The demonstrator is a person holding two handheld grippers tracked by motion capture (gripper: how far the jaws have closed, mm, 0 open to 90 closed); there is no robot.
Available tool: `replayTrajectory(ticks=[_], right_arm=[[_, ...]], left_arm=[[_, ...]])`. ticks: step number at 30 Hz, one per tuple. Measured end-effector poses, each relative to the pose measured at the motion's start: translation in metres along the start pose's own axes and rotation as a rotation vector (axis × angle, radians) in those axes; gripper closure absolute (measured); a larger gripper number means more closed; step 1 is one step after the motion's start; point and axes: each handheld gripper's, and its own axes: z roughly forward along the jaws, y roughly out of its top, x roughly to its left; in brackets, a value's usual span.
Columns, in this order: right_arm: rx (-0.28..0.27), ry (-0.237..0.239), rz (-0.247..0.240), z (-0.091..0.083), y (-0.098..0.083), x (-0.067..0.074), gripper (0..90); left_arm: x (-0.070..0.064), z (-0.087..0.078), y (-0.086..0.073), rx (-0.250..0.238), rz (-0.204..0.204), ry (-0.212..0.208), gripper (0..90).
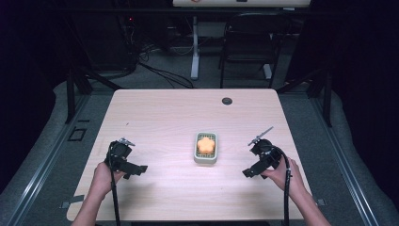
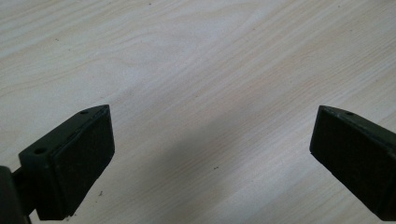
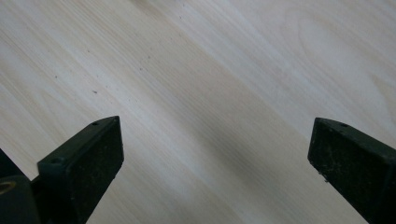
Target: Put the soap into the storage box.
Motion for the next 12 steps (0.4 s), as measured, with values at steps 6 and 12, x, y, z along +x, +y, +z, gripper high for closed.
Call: replayTrajectory(ticks=[6,12], right_arm=[[0.005,0.008,0.043,0.007,-0.018,-0.010,3.2],[-0.003,0.005,0.060,0.011,-0.020,-0.016,5.1]], left_arm=[[-0.002,0.001,0.001,0.005,0.011,-0.008,0.0],[-0.001,0.000,0.001,0.001,0.006,-0.006,0.0]])
